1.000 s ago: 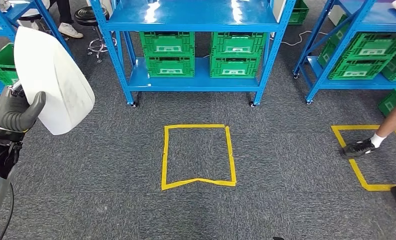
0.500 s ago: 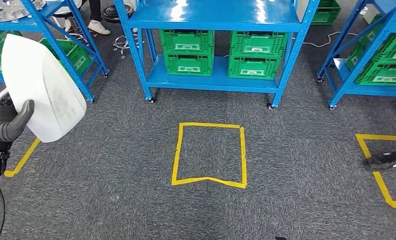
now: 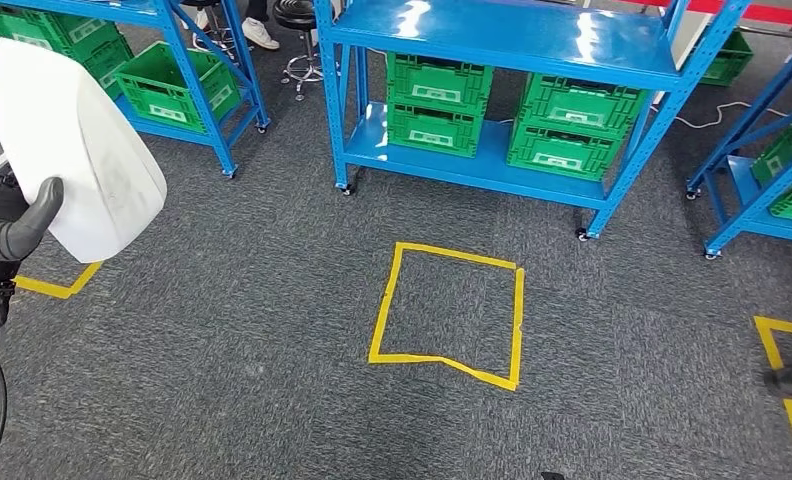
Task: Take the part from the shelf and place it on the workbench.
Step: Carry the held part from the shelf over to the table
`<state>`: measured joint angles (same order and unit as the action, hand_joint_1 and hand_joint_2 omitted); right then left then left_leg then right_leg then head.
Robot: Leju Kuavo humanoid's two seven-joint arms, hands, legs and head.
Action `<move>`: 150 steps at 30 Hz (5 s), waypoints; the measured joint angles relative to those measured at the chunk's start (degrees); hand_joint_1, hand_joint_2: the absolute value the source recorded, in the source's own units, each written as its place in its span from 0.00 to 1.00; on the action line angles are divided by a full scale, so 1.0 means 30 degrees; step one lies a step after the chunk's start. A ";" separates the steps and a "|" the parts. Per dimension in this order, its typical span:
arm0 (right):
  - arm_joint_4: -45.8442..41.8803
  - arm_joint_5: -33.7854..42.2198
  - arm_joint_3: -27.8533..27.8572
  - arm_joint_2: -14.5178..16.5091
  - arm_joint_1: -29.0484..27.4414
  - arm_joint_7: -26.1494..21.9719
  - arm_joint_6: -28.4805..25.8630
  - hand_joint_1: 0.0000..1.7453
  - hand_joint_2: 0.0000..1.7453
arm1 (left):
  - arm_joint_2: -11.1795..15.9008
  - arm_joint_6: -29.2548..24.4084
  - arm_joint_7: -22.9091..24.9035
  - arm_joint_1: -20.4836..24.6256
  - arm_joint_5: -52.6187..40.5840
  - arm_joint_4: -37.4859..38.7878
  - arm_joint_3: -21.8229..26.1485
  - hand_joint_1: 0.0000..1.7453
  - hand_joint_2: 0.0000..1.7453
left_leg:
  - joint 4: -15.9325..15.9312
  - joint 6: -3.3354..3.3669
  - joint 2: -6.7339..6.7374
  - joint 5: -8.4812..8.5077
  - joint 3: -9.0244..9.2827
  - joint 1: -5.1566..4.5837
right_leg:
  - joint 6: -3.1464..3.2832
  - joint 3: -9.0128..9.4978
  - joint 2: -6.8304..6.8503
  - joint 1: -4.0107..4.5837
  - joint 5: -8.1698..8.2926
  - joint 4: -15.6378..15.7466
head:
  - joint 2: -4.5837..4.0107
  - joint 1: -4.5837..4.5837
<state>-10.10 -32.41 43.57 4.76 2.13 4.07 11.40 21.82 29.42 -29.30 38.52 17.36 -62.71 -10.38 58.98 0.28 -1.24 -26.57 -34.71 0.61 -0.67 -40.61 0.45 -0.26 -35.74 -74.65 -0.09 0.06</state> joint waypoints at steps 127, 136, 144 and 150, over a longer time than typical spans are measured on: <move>0.0007 -0.1422 0.0190 0.0038 -0.0014 0.0457 0.0138 0.00 1.00 | 0.1618 -0.0488 0.0302 -0.2692 0.0267 -0.2601 0.0800 1.00 1.00 | -0.0037 -0.0357 -0.1023 0.0369 -0.0047 0.0050 | 0.0481 0.1657 -0.0830 -0.0064 0.2120 0.3544 | 0.0000 -0.0109; 0.0007 -0.2169 -0.0162 -0.0204 -0.0028 0.0228 0.0486 0.00 1.00 | 0.2036 -0.0903 0.1228 -0.5830 0.0335 -0.6071 0.3067 1.00 1.00 | 0.3251 -0.1177 -0.0021 -0.1408 -0.1782 0.0055 | 0.1245 0.2507 0.0115 0.0019 0.2506 0.5077 | -0.0002 -0.0230; 0.0007 -0.1843 -0.0149 -0.0253 0.0006 0.0297 0.0384 0.00 1.00 | 0.1945 -0.0601 0.1472 -0.6199 -0.0069 -0.6737 0.3528 1.00 1.00 | 0.0092 -0.0830 0.1380 0.0115 0.0170 -0.0104 | 0.1040 0.2694 0.1656 0.0311 0.2263 0.5036 | 0.0000 -0.0213; 0.0007 -0.1220 0.0060 -0.0226 0.0108 0.0057 0.0293 0.00 1.00 | 0.1729 -0.0393 0.1375 -0.5067 -0.0066 -0.6293 0.3430 1.00 1.00 | -0.0290 -0.0150 0.0497 0.0411 0.0190 0.0008 | 0.0470 0.2032 0.0765 0.0149 0.1232 0.3385 | 0.0000 -0.0158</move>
<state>-10.08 -36.07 43.75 4.09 2.45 4.24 12.28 27.01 28.24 -25.18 23.32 17.16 -81.59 -0.09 58.10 -0.18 0.25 -25.34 -34.14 0.63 0.74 -34.52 2.75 0.19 -32.05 -64.50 -0.09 -0.41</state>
